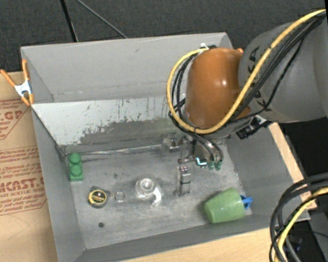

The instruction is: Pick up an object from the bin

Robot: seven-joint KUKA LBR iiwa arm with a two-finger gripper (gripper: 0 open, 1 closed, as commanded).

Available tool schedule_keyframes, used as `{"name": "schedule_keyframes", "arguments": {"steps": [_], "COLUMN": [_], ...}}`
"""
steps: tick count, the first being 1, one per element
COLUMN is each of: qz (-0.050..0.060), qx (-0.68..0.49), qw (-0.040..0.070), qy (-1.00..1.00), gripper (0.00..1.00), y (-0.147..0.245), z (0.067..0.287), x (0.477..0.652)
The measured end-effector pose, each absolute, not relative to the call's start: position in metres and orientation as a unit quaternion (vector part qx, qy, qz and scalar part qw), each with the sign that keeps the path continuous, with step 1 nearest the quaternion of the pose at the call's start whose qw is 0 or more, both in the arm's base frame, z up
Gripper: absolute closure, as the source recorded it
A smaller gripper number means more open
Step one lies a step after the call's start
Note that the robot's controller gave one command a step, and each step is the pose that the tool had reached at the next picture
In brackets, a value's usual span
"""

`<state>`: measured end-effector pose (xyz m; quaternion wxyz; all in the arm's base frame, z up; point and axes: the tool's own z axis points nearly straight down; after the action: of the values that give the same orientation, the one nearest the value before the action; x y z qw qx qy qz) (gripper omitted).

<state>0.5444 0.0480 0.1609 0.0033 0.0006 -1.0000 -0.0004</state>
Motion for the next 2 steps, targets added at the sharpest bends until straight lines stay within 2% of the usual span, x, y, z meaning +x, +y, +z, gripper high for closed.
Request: {"name": "schedule_keyframes", "arguments": {"steps": [1, 2], "qz": [0.0, -0.001], "qx": [0.188, 0.186], "qw": [0.002, 0.001], "qy": [-0.982, -0.982], "gripper": [0.0, 1.0], "y": [0.1079, 0.1076], "z": [0.0692, 0.0719], "x": [0.5612, 0.5622]}}
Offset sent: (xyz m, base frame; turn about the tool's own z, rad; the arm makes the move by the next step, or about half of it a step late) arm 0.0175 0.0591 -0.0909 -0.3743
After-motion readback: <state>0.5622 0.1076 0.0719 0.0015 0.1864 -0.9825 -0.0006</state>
